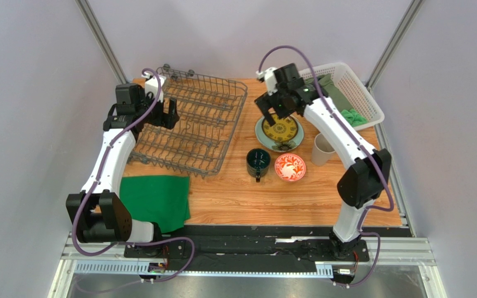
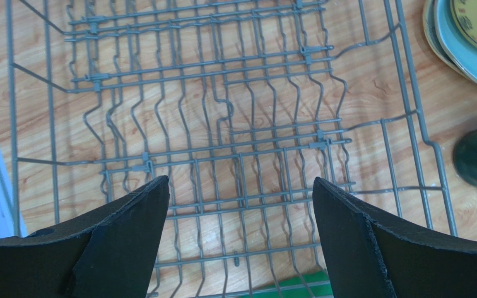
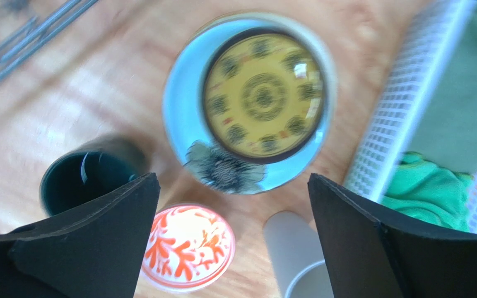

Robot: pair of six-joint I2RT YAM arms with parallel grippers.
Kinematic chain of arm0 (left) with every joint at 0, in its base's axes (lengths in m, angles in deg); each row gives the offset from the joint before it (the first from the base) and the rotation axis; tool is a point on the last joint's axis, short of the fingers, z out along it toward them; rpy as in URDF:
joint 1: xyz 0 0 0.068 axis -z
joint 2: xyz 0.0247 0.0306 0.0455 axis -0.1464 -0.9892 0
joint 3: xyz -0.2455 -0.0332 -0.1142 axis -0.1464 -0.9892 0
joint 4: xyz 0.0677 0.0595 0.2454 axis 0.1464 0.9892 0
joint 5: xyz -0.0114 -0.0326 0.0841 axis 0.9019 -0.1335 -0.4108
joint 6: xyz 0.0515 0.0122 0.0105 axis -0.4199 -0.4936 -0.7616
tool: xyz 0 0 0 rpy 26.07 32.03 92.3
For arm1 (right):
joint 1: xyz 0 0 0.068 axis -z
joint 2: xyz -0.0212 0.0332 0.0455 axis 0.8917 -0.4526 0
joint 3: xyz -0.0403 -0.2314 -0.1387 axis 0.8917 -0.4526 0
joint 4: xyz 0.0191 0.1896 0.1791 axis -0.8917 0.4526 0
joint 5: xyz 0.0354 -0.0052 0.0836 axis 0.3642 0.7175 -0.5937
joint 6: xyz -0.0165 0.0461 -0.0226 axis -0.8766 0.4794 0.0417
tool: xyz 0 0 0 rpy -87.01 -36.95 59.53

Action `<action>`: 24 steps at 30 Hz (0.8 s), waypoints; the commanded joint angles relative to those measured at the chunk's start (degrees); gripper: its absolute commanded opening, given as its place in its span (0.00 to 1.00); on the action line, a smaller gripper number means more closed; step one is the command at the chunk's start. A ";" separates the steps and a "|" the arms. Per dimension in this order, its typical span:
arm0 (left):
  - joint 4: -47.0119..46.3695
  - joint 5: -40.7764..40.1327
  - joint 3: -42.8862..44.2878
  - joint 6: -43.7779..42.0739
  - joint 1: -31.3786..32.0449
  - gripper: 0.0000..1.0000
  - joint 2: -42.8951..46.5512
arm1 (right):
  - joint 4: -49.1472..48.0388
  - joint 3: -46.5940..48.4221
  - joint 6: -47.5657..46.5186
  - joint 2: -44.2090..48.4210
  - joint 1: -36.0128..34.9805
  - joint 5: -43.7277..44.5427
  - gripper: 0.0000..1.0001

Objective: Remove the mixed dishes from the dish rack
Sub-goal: Reset both arms

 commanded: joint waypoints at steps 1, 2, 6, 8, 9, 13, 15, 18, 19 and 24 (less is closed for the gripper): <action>-5.51 -3.66 -0.71 2.50 0.18 0.94 2.34 | -13.25 -4.52 5.88 7.34 6.53 0.28 0.98; -6.04 -4.63 -1.06 2.59 0.26 0.94 2.34 | -15.18 -5.94 6.76 8.41 9.15 -0.50 0.98; -8.76 -6.22 -1.86 3.29 0.18 0.94 2.34 | -25.72 -11.74 12.55 12.72 16.36 -2.44 0.99; -9.55 -6.66 -2.12 3.55 0.26 0.94 2.43 | -28.37 -14.29 17.38 14.38 21.18 -3.50 0.99; -10.17 -6.83 -2.03 3.55 0.18 0.94 2.43 | -30.13 -14.91 18.18 14.92 22.52 -3.33 0.99; -12.45 -7.36 -2.03 3.73 0.26 0.94 2.95 | -35.58 -19.04 15.74 18.25 24.03 5.01 0.99; -14.12 -8.41 -1.94 4.08 0.18 0.94 3.22 | -38.30 -21.84 15.38 20.71 24.20 8.62 0.99; -16.40 -10.35 -2.03 4.43 0.26 0.95 3.57 | -42.08 -24.84 15.29 24.48 24.20 9.15 0.99; -16.76 -10.70 -1.94 4.61 0.26 0.95 3.83 | -43.14 -26.94 15.38 25.37 24.20 8.89 0.99; -19.13 -12.20 -2.12 5.84 0.26 0.95 4.97 | -49.29 -31.08 15.55 30.12 24.12 12.66 0.99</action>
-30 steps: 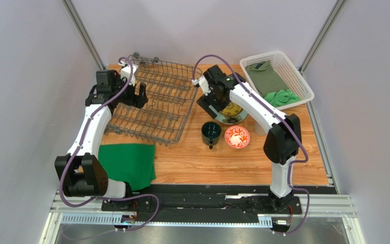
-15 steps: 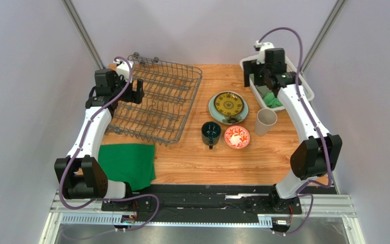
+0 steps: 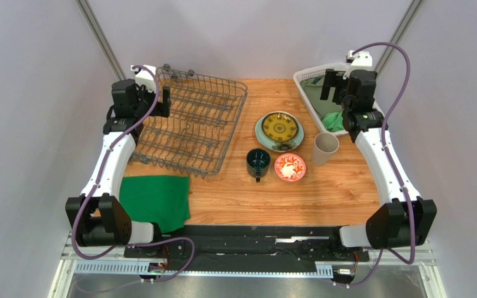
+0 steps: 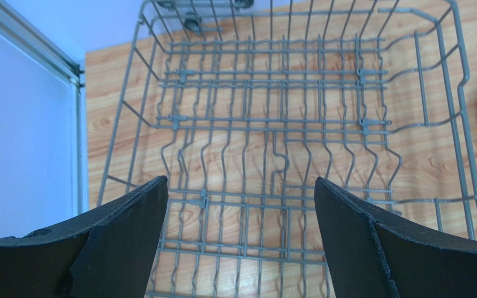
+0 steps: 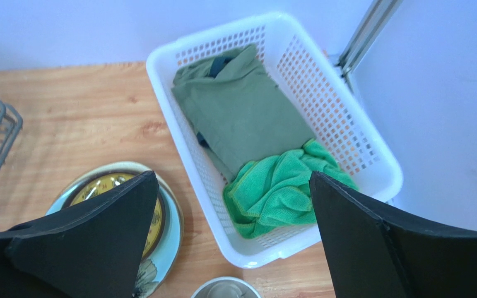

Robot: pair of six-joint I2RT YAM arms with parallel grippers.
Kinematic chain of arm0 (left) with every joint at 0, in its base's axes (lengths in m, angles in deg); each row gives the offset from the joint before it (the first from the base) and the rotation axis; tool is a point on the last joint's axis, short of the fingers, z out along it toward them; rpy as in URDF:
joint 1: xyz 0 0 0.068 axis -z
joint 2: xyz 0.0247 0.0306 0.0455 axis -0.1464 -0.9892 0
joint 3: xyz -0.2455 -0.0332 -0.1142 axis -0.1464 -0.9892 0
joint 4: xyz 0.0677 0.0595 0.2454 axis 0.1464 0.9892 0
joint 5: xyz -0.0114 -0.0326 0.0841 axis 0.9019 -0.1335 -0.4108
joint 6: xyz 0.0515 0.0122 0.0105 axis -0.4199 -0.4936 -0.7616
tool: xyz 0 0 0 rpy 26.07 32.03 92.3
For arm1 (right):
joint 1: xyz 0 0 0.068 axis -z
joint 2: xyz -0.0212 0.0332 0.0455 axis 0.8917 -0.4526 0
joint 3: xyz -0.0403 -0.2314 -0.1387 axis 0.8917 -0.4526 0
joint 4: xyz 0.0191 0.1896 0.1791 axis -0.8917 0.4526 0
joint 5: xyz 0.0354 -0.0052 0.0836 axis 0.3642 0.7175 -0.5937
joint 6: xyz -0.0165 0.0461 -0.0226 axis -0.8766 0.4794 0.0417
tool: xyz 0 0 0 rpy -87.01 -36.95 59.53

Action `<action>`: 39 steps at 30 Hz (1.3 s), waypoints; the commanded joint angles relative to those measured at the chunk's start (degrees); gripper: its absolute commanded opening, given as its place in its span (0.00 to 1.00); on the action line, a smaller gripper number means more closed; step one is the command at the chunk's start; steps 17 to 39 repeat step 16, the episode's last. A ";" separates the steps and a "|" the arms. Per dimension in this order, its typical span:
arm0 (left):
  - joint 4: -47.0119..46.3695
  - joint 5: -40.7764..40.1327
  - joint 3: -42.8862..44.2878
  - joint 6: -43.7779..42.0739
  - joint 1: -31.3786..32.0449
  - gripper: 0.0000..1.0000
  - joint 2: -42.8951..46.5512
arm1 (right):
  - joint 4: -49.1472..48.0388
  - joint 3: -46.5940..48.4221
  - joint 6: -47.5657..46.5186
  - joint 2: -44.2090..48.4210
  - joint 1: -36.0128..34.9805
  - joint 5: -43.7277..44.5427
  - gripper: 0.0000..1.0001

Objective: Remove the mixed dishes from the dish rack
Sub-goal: Reset both arms

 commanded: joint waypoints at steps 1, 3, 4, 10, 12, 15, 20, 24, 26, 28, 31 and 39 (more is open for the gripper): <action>-5.45 -1.82 0.11 2.08 0.26 0.95 3.66 | -10.75 -2.50 0.95 5.66 -0.10 5.39 0.99; -5.72 -1.82 -0.15 2.61 0.26 0.95 4.02 | -12.24 -3.82 0.78 6.90 -0.10 6.36 0.99; -5.90 -1.73 -0.33 2.70 0.18 0.95 4.11 | -12.86 -4.52 0.78 7.43 -0.19 6.36 0.99; -5.90 -2.25 -0.68 2.96 0.18 0.95 3.84 | -14.62 -6.98 0.78 9.54 -0.10 4.61 0.98; -5.99 -2.25 -0.86 2.96 0.26 0.95 4.10 | -14.53 -7.07 0.78 9.28 -0.10 4.08 0.98; -6.34 -1.99 -1.38 2.96 0.26 0.95 4.46 | -14.01 -6.72 0.78 8.58 -0.10 3.46 0.99; -6.34 -2.08 -1.56 2.96 0.26 0.95 4.54 | -13.83 -6.72 0.86 8.40 -0.10 3.20 0.99; -6.34 -2.08 -1.56 2.96 0.26 0.95 4.54 | -13.83 -6.72 0.86 8.40 -0.10 3.20 0.99; -6.34 -2.08 -1.56 2.96 0.26 0.95 4.54 | -13.83 -6.72 0.86 8.40 -0.10 3.20 0.99; -6.34 -2.08 -1.56 2.96 0.26 0.95 4.54 | -13.83 -6.72 0.86 8.40 -0.10 3.20 0.99; -6.34 -2.08 -1.56 2.96 0.26 0.95 4.54 | -13.83 -6.72 0.86 8.40 -0.10 3.20 0.99; -6.34 -2.08 -1.56 2.96 0.26 0.95 4.54 | -13.83 -6.72 0.86 8.40 -0.10 3.20 0.99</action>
